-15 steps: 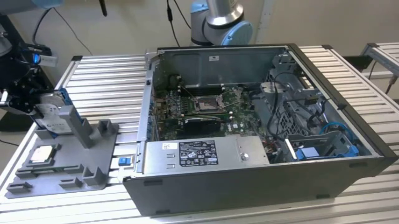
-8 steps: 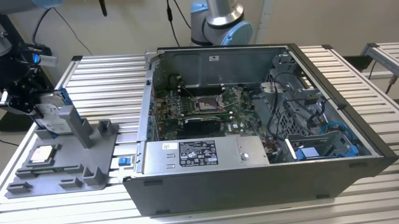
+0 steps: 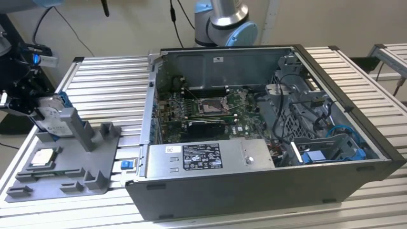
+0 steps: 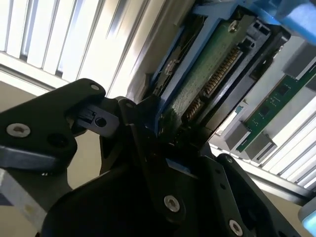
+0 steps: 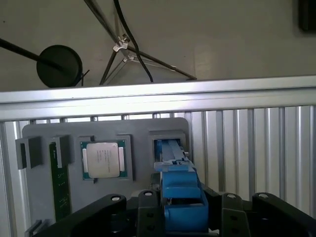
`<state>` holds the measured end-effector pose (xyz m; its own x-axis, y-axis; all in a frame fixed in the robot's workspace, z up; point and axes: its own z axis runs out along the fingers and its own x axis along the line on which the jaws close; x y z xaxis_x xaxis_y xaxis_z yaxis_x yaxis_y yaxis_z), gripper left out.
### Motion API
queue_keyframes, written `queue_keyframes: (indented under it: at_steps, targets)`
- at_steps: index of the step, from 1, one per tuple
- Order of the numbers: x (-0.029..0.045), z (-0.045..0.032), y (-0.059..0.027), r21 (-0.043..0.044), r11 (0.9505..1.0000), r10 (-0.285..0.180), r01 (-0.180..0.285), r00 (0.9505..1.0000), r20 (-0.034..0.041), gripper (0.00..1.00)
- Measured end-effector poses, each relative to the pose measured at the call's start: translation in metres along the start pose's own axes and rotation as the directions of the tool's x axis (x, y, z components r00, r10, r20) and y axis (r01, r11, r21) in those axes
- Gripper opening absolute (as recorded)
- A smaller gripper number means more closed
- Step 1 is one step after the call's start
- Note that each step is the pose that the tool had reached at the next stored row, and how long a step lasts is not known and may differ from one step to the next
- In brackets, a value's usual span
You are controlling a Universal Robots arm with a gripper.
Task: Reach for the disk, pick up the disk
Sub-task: 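Pick up the disk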
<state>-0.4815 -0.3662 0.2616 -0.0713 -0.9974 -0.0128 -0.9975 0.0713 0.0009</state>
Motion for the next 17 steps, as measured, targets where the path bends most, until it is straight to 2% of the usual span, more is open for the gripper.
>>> queue_keyframes:
  at_steps: [3, 4, 5, 6, 7, 10, 12, 14, 16, 17]
  targets:
    - [0.0, 0.0, 0.0001, 0.0001, 1.0, 0.0, 0.0, 1.0, -0.002, 0.0]
    - [-0.0002, -0.0001, 0.0001, 0.0007, 1.0, 0.0, 0.0, 0.9999, -0.011, 0.0]
    - [-0.0001, -0.0001, 0.0001, 0.001, 1.0, 0.0, 0.0, 0.9999, -0.0151, 0.0]
    - [0.0001, -0.0001, 0.0001, 0.0007, 1.0, 0.0, 0.0, 0.9999, -0.0126, 0.0]
    - [0.0, -0.0001, 0.0003, 0.0, 1.0, 0.0, 0.0, 1.0, 0.0009, 0.0]
    - [0.0, -0.0001, 0.0008, 0.0003, 1.0, 0.0, 0.0, 1.0, 0.0035, 0.0]
    - [0.0, -0.0002, 0.0012, 0.0001, 1.0, 0.0, 0.0, 1.0, 0.01, 0.0]
    - [-0.0001, -0.0003, 0.0011, 0.0004, 1.0, 0.0, 0.0, 1.0, 0.0097, 0.0]
    - [0.0, -0.0006, 0.0012, 0.0009, 1.0, 0.0, 0.0, 1.0, 0.0027, 0.0]
    - [0.0001, -0.0006, 0.0012, 0.0008, 1.0, 0.0, 0.0, 1.0, 0.0017, 0.0]
